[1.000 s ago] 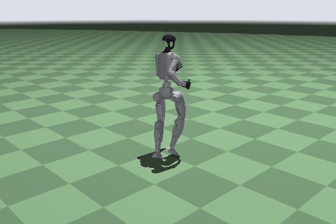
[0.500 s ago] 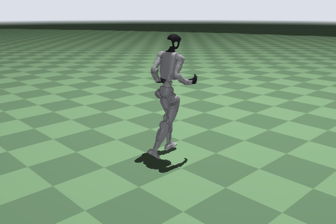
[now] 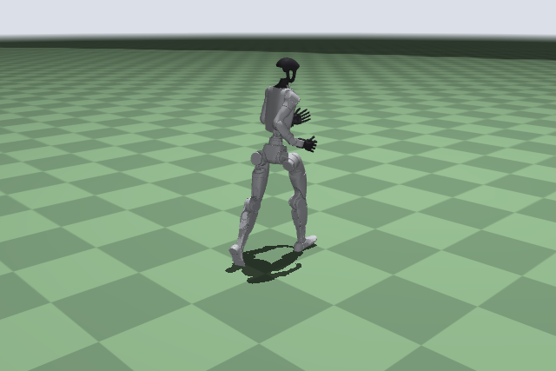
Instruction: Walk run
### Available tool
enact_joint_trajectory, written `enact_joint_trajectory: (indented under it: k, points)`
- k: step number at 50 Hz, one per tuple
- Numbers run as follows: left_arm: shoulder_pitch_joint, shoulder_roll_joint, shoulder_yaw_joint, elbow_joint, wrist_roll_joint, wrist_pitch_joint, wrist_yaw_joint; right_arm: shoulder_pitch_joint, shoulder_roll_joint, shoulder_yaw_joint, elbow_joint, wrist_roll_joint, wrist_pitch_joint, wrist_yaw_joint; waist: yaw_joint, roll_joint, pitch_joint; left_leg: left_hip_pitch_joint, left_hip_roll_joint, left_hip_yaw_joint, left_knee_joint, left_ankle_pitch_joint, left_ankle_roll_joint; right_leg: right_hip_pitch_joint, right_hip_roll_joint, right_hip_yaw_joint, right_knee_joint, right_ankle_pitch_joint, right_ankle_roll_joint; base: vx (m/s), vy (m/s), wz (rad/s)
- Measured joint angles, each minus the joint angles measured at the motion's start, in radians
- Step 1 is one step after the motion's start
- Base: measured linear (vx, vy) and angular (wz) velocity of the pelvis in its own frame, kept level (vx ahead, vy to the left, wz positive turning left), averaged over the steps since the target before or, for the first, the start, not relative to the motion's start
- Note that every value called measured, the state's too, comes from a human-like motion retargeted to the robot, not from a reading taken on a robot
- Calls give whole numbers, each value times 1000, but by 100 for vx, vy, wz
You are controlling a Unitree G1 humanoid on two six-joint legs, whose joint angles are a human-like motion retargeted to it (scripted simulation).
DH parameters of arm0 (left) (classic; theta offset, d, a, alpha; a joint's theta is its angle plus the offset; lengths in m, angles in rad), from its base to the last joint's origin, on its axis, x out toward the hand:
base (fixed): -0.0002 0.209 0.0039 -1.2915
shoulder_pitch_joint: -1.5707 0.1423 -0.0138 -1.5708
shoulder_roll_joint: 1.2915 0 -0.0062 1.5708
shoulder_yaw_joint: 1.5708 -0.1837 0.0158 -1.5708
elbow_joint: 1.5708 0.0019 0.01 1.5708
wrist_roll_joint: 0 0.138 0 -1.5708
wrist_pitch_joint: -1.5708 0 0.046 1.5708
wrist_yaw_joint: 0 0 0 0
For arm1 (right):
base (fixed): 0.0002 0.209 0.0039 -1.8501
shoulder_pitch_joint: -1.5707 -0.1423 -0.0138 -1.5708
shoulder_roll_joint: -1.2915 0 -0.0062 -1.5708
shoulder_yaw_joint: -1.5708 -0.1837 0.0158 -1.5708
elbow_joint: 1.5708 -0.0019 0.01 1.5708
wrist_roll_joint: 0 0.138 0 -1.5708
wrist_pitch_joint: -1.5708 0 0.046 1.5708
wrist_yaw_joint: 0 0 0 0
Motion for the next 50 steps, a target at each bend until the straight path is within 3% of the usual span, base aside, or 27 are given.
enact_joint_trajectory:
  k: [2,3,5,6,8,10,12,13,17,20,21,22,23,26,27,28,30,32,35,38,40,42,45,47,48,50]
  points:
    - [67,13,17,9,11,26,-39,5,-3,25,-50,21,23,-13,22,-11,-9,-30,19,39,258,24,-64,33,19,-88,112,55,-85,155,-75,-84]
    - [124,10,47,26,21,39,-77,13,-8,48,-72,34,30,-16,58,-1,-15,-71,53,85,427,24,-59,40,114,31,187,-6,-128,157,-79,-155]
    - [192,-20,72,91,51,66,-152,-39,7,-2,-88,73,47,-1,153,2,-12,-172,43,28,655,24,-60,61,132,80,261,-62,-122,133,-52,-112]
    - [217,-56,68,132,59,66,-165,-77,8,-15,-84,81,58,15,170,-25,-20,-225,-34,-17,689,-27,-53,97,108,111,253,-81,-113,105,-26,-62]
    - [287,-126,78,200,57,63,-188,-139,-5,3,-75,82,66,20,187,-73,-32,-326,-93,-17,743,-176,6,168,81,152,230,-103,-111,120,-26,-69]
    - [363,-180,94,235,37,67,-212,-184,-26,19,-73,71,43,-15,197,-83,-28,-443,-15,66,765,-348,124,242,102,174,170,-91,-126,139,-27,-50]
    - [415,-210,122,244,26,67,-219,-205,-45,16,-86,57,21,-34,254,-97,-18,-541,30,154,683,-459,191,318,97,135,91,-10,-126,118,-24,-83]
    - [435,-216,137,242,23,63,-217,-208,-55,19,-95,55,13,-37,294,-110,-14,-584,36,189,618,-494,196,355,85,98,58,45,-117,117,-26,-115]
    - [462,-186,168,212,35,31,-193,-199,-61,22,-117,94,2,-19,416,-124,12,-653,-4,224,208,-563,204,490,139,93,-16,261,-105,120,-25,-80]
    - [424,-153,159,172,55,12,-150,-182,-47,18,-113,141,16,12,471,-134,31,-630,-30,199,-42,-566,150,609,143,7,-25,399,-88,119,-24,-31]
    - [401,-145,155,154,64,6,-133,-175,-41,15,-112,145,20,21,473,-137,33,-620,-24,221,-44,-460,206,628,151,12,6,451,-76,134,-28,2]
    - [379,-137,152,136,75,-2,-115,-167,-34,11,-112,146,22,29,473,-143,31,-610,-28,234,-31,-419,264,637,156,16,52,505,-59,142,-30,25]
    - [356,-128,150,116,90,-10,-94,-154,-28,6,-115,138,21,36,466,-153,19,-599,-48,229,15,-507,326,626,157,18,128,564,-31,163,-30,58]
    - [242,-125,149,104,116,-34,-23,-117,3,0,-84,89,18,57,384,-218,18,-574,-117,148,244,-684,329,494,82,-6,646,584,27,171,-26,91]
    - [173,-134,165,115,95,-28,-12,-120,19,11,-57,79,22,57,367,-209,7,-562,-109,135,274,-717,324,445,74,-15,738,584,28,99,-23,-27]
    - [93,-146,185,122,48,-5,-25,-125,42,24,-26,78,28,49,381,-157,-12,-533,-30,156,253,-731,317,406,112,-28,720,584,5,111,-26,-47]
    - [-28,-176,156,116,-71,40,-48,-98,69,37,22,97,32,31,380,-92,-31,-479,34,127,243,-757,298,324,149,-65,726,478,-60,124,-32,-16]
    - [-113,-182,99,85,-150,31,-38,-60,67,37,33,124,23,30,377,-77,-34,-413,29,128,193,-736,282,227,135,-30,721,343,-68,115,-30,18]
    - [-191,-139,55,37,-153,4,-21,-10,55,3,18,121,21,56,303,-25,-39,-298,11,76,54,-601,238,113,80,-47,563,193,-37,120,-24,97]
    - [-203,-76,27,-10,-97,-24,3,17,27,-29,-2,89,22,80,190,-1,-43,-189,-25,16,-27,-432,188,54,25,-64,278,118,-8,120,-28,127]
    - [-194,-34,21,-30,-60,-42,23,16,19,-43,-17,57,19,84,124,4,-41,-111,-44,-23,-58,-328,159,31,25,-11,101,53,23,136,-49,89]
    - [-170,7,40,-41,-16,-42,50,-12,20,-28,-28,17,20,65,96,7,-38,-40,-39,-22,-75,-229,120,20,44,101,14,58,42,117,-48,-12]
    - [-105,28,61,-26,14,-22,39,-56,23,4,-62,-5,30,20,86,-19,-55,7,-50,7,45,-72,23,9,7,-12,110,149,-104,131,-55,-39]
    - [-9,7,98,33,46,-14,-19,-81,31,38,-73,24,41,2,120,-32,-73,-58,-40,58,300,24,-29,37,81,143,246,5,-126,143,-70,-73]
    - [31,-13,111,83,77,-9,-58,-113,45,25,-67,58,49,0,142,-11,-63,-121,39,84,487,24,-29,53,127,130,295,-46,-144,125,-53,-23]
    - [92,-74,134,209,166,-5,-99,-198,57,-15,-50,115,68,13,161,-39,-73,-224,-9,17,639,14,-25,108,81,144,294,-81,-124,116,-38,11]
